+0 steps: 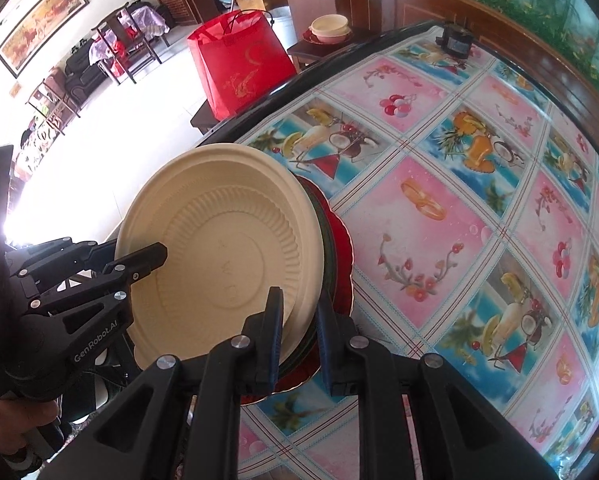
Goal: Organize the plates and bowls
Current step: 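Lower the beige plate into the green basin and open the left tool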
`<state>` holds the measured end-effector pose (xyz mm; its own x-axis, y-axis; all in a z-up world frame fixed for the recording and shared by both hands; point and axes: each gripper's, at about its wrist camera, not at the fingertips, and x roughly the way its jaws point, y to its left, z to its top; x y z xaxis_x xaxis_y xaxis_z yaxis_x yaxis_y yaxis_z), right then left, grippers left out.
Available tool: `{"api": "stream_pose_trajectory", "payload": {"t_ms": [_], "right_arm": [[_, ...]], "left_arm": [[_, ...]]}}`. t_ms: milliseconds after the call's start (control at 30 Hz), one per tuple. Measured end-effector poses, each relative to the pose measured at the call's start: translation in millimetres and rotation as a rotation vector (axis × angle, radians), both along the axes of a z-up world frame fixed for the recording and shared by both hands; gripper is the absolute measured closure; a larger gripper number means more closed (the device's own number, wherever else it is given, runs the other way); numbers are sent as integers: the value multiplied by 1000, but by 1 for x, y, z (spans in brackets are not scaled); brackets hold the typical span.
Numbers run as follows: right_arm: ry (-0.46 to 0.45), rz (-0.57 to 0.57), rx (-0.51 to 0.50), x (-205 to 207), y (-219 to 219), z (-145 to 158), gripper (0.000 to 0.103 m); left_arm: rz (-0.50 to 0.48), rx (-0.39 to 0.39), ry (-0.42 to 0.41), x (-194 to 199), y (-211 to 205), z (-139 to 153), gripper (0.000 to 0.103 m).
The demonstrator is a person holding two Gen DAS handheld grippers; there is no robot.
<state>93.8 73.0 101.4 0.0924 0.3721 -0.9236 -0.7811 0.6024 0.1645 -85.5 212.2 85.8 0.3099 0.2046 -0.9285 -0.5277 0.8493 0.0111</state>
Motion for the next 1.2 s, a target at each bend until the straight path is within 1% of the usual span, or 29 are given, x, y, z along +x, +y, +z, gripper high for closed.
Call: {"api": "stream_pose_trajectory", "payload": {"t_ms": [333,400,500,567,600,633,867,1067,1100,1133,1200], "right_arm": [[-15,15,-14,-2,3,0,86],[-19,19,-17,-3,3,0,86],[-20,24,-19,-3,3,0,85],[-23,27,-21,-3,4,1,85],[-23,29,-21,-3,4,1,85],[-23,31,-22,-4,4,1,84],[-24,30,-23,-2,4,2,83],[-31,17,-4,0,-1,8,83],[-31,12,0,0,-2,8,83],[-31,8,4,1,-3,9,83],[-32,1,4,2,-4,8,83]], "left_arm": [[7,36,-10,1,-2,-1,84],[7,39,-11,1,-2,-1,81],[10,39,-10,1,-1,-2,81],[12,41,-10,0,-1,-1,79],[14,41,-12,0,0,-1,72],[14,39,-16,0,0,-1,68],[15,42,-23,0,-1,1,68],[12,52,-65,2,-3,13,67],[10,54,-70,2,-4,15,62],[7,57,-79,3,-5,17,55],[3,62,-95,4,-7,21,51]]}}
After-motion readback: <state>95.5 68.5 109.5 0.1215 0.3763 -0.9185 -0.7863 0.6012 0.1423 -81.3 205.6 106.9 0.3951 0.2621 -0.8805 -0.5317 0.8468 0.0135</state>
